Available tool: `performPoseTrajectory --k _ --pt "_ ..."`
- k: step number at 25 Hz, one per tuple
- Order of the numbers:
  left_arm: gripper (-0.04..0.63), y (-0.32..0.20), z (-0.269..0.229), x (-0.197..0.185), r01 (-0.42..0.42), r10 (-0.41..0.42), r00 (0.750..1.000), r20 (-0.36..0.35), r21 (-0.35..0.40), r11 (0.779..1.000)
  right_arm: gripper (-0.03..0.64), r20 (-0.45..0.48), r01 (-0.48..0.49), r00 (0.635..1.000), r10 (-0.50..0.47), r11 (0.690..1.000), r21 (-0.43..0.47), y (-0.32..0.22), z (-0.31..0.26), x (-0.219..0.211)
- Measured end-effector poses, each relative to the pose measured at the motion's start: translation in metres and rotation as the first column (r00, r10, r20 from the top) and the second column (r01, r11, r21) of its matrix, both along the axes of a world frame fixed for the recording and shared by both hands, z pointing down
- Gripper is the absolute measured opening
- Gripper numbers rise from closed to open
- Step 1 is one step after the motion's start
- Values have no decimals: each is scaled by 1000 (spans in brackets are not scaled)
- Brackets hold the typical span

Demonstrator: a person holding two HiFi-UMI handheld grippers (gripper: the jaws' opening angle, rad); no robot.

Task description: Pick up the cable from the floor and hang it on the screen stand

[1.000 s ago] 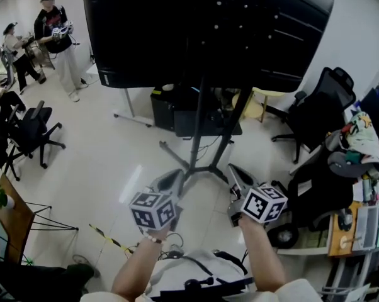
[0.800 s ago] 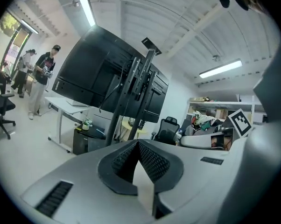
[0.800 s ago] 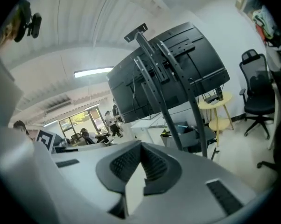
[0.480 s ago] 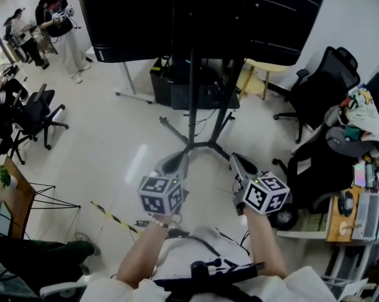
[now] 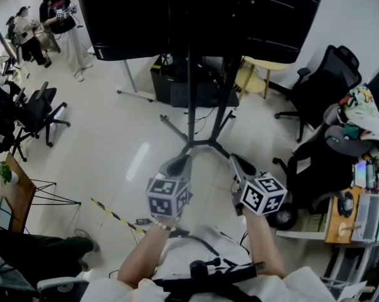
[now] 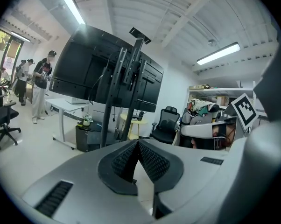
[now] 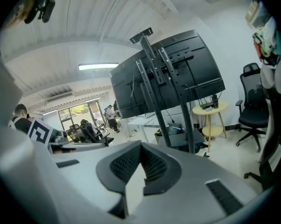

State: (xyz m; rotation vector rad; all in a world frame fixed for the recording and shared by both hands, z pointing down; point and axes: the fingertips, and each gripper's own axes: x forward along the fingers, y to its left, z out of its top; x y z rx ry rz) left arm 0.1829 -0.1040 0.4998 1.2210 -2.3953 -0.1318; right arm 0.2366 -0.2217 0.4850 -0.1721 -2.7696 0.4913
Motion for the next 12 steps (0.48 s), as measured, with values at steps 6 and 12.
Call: performPoseTrajectory --k 6,12 --pt "8 4 3 -6 7 -7 1000 -4 -11 1000 6 -4 19 1000 -19 1000 3 5 4 -8" --pt "8 8 2 -14 0 0 1000 -9 -2 1000 6 -11 32 999 -32 999 5 9 4 -18"
